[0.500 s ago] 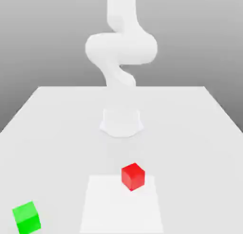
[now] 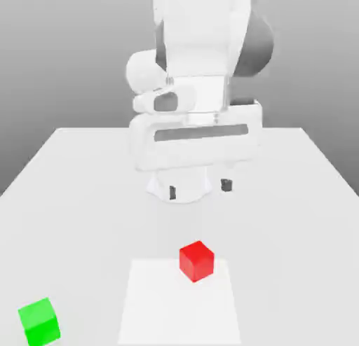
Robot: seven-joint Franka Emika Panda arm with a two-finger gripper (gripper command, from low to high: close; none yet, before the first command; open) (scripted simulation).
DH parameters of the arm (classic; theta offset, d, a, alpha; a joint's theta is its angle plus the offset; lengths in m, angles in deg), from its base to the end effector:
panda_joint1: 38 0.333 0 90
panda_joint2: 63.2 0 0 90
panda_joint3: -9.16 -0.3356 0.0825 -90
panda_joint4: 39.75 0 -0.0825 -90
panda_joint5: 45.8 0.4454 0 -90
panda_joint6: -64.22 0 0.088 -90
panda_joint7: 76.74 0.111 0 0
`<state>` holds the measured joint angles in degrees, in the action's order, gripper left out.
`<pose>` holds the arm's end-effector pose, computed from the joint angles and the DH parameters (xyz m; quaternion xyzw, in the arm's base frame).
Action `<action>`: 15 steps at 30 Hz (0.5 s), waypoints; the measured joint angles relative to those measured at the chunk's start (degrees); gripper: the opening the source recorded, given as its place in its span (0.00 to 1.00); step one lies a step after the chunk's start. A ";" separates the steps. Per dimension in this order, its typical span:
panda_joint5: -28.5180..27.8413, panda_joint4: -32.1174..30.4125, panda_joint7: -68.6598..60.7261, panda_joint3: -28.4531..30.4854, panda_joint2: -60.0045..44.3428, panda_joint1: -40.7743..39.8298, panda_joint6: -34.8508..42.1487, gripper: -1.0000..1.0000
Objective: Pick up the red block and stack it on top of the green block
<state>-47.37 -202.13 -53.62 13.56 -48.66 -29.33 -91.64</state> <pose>0.4037 0.0337 0.2475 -0.9861 0.1509 -0.0669 0.0196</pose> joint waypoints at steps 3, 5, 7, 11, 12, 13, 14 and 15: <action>0.80 -3.89 -4.50 0.09 -10.00 1.14 -7.50 0.50; 1.70 -4.06 -5.81 -0.95 -15.41 0.79 -11.85 0.50; 3.09 -3.66 -7.02 -1.98 -19.88 0.00 -15.60 0.50; 3.85 -3.14 -7.61 -3.12 -24.07 -0.97 -19.20 0.00; 3.82 -3.14 -7.58 -3.13 -24.07 -0.99 -19.18 0.00; 3.78 -3.14 -7.54 -3.13 -24.07 -1.00 -19.15 0.00; 3.73 -3.13 -7.50 -3.14 -24.07 -1.02 -19.13 0.00; 3.81 -3.00 -7.56 -3.45 -25.11 -1.31 -20.03 0.00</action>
<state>-43.57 -205.13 -61.18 10.11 -73.77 -30.64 -111.68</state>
